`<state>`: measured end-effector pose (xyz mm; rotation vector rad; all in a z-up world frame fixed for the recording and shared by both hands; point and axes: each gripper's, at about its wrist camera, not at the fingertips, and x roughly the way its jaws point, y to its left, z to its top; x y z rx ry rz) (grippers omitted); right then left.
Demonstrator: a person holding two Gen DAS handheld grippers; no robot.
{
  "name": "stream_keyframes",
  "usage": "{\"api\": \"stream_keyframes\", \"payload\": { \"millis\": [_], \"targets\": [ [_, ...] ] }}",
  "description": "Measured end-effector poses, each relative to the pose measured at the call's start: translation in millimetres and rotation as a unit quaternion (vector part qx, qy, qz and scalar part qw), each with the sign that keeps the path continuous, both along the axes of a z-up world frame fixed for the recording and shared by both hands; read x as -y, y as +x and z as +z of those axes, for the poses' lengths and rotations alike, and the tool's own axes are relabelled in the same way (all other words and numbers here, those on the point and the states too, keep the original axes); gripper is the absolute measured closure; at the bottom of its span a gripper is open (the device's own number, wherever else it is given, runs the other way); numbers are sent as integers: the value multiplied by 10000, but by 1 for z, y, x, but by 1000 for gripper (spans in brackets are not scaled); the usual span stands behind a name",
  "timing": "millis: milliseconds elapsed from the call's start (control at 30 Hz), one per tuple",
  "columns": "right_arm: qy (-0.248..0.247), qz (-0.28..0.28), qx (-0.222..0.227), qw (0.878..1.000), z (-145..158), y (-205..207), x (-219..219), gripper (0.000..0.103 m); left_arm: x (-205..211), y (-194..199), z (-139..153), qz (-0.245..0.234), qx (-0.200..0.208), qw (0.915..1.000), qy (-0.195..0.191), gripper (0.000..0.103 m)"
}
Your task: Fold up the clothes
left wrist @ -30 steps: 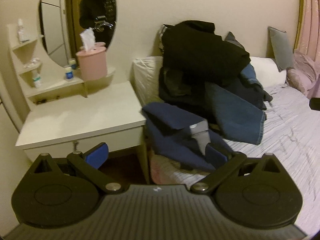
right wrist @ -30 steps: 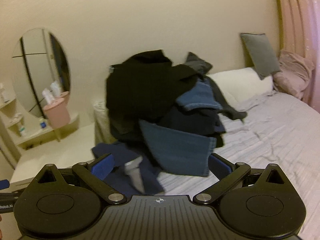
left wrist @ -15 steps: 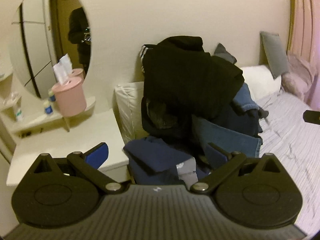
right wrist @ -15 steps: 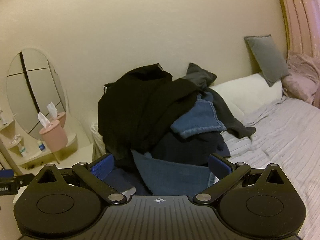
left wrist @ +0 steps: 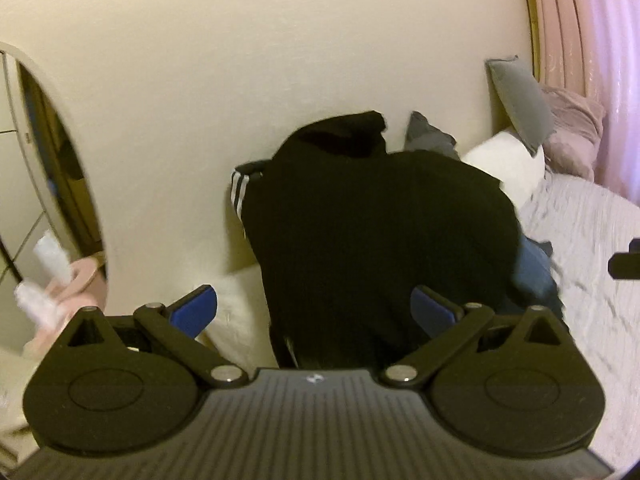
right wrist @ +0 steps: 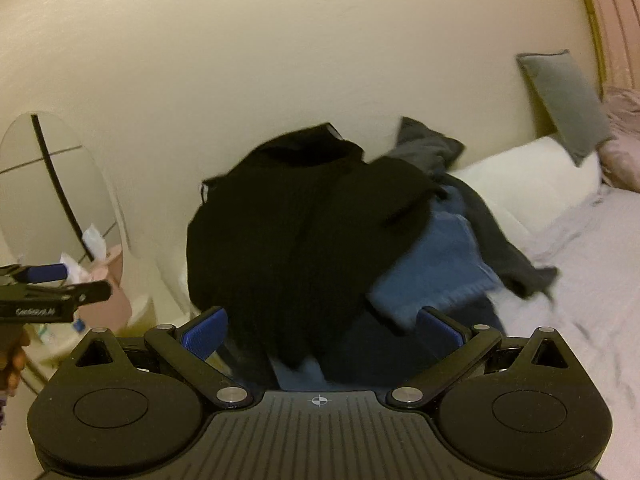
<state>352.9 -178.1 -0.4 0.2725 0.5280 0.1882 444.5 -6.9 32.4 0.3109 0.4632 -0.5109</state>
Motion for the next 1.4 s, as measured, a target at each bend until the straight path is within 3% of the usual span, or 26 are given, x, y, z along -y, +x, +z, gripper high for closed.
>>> {"api": "stream_keyframes", "payload": {
  "millis": [133, 367, 467, 633, 800, 833, 967, 1033, 1100, 1167, 1333, 1400],
  "targets": [
    [150, 31, -69, 9999, 1, 78, -27, 0, 12, 82, -11, -144, -221, 9997, -15, 1],
    [-60, -16, -383, 9992, -21, 191, -59, 1, 31, 208, -36, -284, -752, 9967, -93, 1],
    [-129, -81, -616, 9980, -36, 228, -61, 1, 31, 243, -48, -255, -1021, 9941, -257, 2],
    [-68, -96, -867, 9962, -54, 274, -66, 1, 31, 264, -64, -368, -1237, 9908, -417, 4],
    [-40, -158, -773, 9969, -49, 300, -72, 35, 34, 261, -67, -521, -1170, 9910, -389, 8],
    [-40, -173, -769, 9969, -47, 305, -73, 49, 34, 259, -68, -550, -1164, 9910, -379, 8],
    [67, -104, -806, 9967, -38, 312, -72, 84, 40, 247, -63, -709, -1047, 9913, -360, 9],
    [453, -126, -744, 9961, -33, 308, -60, 97, 42, 238, -58, -812, -973, 9912, -378, 9],
    [1114, -176, -571, 9920, -23, 291, -42, 99, 42, 222, -48, -927, -818, 9911, -489, 9],
    [1226, -169, -252, 9920, -6, 267, -31, 103, 42, 206, -38, -1062, -706, 9902, -578, 9],
    [997, -345, 854, 9907, 54, 176, -2, 103, 47, 160, -12, -1495, -431, 9847, -786, 9],
    [947, -380, 821, 9914, 60, 152, 12, 103, 54, 146, -7, -1597, -336, 9836, -763, 8]
  ]
}}
